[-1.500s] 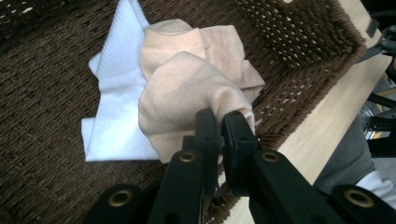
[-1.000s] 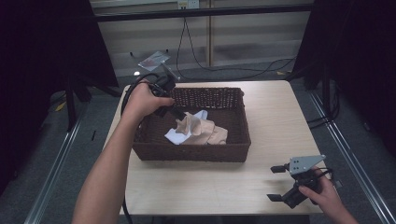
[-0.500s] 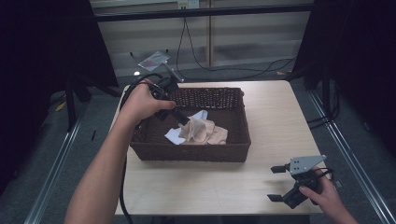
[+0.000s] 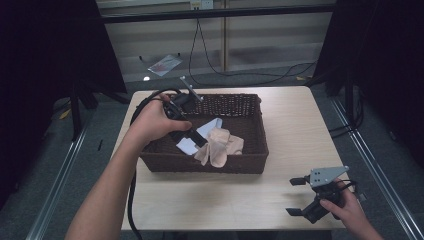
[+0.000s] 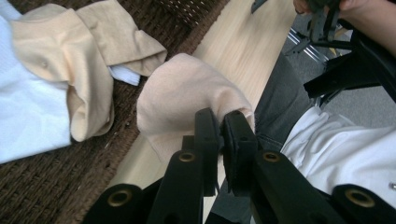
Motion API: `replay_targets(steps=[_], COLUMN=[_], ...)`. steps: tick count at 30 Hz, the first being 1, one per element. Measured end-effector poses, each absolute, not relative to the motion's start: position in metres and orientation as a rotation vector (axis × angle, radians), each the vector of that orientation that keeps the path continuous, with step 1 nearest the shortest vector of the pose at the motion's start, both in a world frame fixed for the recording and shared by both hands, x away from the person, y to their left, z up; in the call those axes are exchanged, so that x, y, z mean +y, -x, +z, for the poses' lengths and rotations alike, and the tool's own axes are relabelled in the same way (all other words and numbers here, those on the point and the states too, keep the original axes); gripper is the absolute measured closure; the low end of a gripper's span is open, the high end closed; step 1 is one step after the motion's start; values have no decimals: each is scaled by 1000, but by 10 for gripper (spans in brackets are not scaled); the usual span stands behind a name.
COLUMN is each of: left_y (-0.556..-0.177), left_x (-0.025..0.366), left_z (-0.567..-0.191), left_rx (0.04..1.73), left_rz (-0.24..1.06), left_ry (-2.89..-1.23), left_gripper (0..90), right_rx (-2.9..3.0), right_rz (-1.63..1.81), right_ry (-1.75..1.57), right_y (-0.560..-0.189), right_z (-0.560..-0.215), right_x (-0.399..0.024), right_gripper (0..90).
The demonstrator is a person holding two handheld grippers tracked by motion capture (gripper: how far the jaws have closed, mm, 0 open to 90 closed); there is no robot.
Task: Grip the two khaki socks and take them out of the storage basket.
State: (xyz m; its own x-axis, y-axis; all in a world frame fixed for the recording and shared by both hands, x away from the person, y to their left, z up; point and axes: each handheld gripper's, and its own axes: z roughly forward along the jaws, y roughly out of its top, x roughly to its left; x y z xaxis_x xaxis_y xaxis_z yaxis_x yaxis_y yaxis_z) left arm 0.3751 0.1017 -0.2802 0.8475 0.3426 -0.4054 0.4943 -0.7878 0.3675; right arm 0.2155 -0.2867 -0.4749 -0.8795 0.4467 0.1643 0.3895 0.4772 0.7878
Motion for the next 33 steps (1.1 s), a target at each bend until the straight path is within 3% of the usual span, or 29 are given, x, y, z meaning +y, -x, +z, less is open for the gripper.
replay_targets(steps=[23, 33], left_y=[-366, -353], left_x=[105, 97], left_z=[-275, -299], left_rx=[570, 536], left_rz=[-433, -445], left_ry=[-2559, -2565], left_gripper=[853, 848], right_rx=[2652, 2650], right_rz=[1384, 1395], right_ry=[-754, -757], right_y=[-215, -215], right_z=[-476, -476], right_x=[-286, -286], right_gripper=[15, 15])
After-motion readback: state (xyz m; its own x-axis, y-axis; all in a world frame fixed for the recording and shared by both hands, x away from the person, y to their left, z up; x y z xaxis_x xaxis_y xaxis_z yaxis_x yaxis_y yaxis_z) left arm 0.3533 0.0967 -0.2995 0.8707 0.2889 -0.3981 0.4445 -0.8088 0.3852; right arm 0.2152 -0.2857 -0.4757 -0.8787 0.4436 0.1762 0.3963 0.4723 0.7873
